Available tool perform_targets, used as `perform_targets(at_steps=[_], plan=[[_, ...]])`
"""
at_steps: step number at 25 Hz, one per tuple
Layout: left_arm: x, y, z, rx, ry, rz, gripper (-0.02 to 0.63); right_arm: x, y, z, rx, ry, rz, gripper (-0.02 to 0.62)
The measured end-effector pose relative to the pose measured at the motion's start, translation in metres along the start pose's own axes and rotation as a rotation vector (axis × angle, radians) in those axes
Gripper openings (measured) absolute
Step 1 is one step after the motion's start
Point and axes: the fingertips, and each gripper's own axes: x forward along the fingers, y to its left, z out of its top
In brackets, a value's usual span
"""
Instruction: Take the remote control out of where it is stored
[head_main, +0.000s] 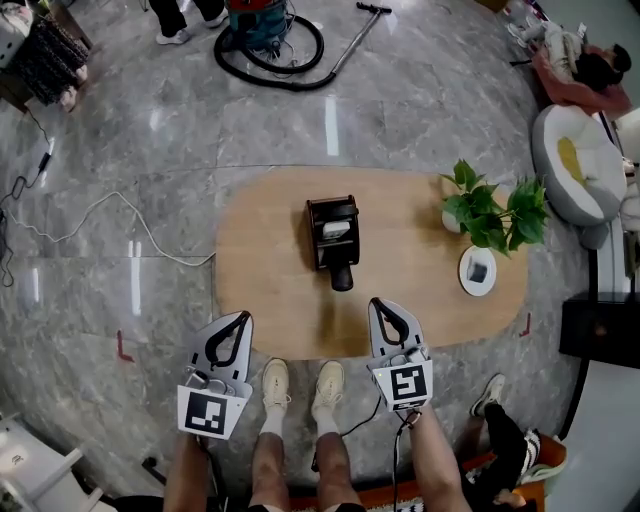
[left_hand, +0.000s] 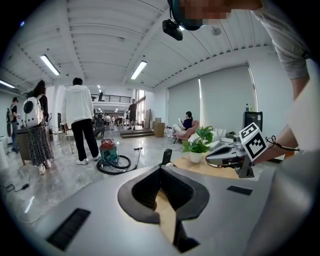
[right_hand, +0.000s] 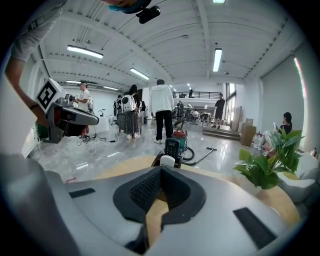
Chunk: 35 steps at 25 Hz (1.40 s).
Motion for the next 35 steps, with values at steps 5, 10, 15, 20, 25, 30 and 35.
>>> perform_targets(at_steps=[5,10,15,20,25,30,35], plan=[[0.005,-0.003,-0.014,-0.001,0.000,-0.012,0.005,0.010,0.000,-0.005,-0.010,-0.019,-0.004,0.008],[0.006,-0.005,-0.024,-0.008,-0.002,-0.021,0.005,0.014,0.003,-0.017,-0.040,0.004,0.006,0.008],[0.005,-0.008,-0.031,-0.010,-0.002,-0.022,0.005,0.011,0.003,-0.018,-0.099,0.010,0.008,0.008],[-0.001,-0.009,-0.039,-0.020,0.013,-0.025,0.005,0.011,0.012,-0.024,-0.283,0.066,0.029,0.009],[-0.009,-0.001,-0.043,-0.034,0.016,-0.007,0.005,0.025,0.031,-0.025,-0.453,0.106,0.101,0.091],[-0.014,0.009,-0.047,-0.041,0.022,0.009,0.005,0.040,0.038,-0.032,-0.566,0.127,0.132,0.135],[-0.020,0.013,-0.056,-0.060,0.034,0.016,0.005,0.054,0.041,-0.044,-0.643,0.164,0.155,0.152]])
